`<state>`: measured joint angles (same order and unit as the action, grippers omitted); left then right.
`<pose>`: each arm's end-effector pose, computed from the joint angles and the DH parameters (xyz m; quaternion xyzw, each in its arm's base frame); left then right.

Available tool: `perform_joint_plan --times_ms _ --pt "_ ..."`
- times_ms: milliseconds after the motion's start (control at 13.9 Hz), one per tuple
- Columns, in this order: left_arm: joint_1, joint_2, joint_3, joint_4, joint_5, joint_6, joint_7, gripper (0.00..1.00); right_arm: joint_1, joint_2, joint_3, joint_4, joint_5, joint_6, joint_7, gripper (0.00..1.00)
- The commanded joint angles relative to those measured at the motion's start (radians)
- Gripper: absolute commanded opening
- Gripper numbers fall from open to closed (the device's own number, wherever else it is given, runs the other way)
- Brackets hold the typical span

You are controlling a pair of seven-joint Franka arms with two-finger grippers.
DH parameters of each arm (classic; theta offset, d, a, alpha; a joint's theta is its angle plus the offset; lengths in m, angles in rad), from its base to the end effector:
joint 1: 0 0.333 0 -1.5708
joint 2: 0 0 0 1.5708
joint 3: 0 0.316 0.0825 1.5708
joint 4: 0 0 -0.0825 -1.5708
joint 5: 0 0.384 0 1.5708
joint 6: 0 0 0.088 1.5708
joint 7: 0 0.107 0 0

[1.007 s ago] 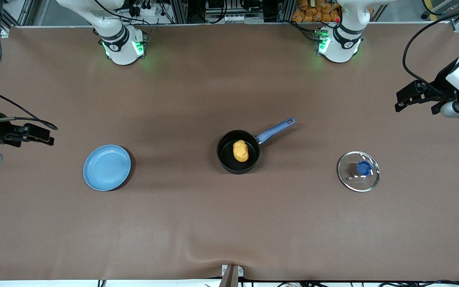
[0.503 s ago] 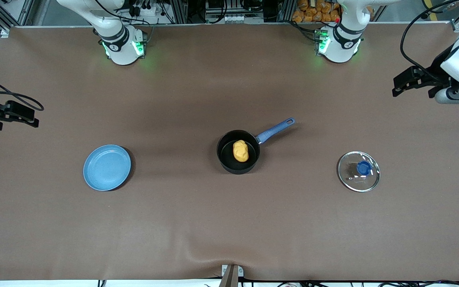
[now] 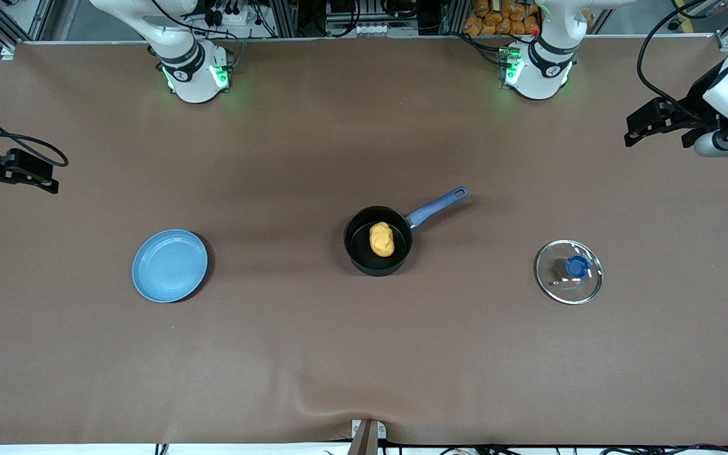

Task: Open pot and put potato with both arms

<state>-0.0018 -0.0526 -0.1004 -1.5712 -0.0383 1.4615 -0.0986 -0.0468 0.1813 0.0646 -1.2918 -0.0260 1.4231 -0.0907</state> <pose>0.5234 -0.0597 0.6434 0.9994 -0.0032 -0.0302 0.0135 0.5947 0.0033 0.6374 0.9983 0.0522 -0.0251 0.0062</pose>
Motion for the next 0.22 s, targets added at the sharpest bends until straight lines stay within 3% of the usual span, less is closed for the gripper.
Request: perform_joint_plan --times_ms 0,144 --pt "-0.006 0.02 0.008 0.037 0.003 -0.009 -0.004 1.0 0.004 -0.025 0.003 -0.023 -0.026 0.007 -0.006 1.0" --pt "-0.009 0.022 0.008 0.036 0.005 -0.009 -0.009 1.0 -0.001 -0.025 0.001 -0.023 -0.026 0.007 -0.004 1.0"
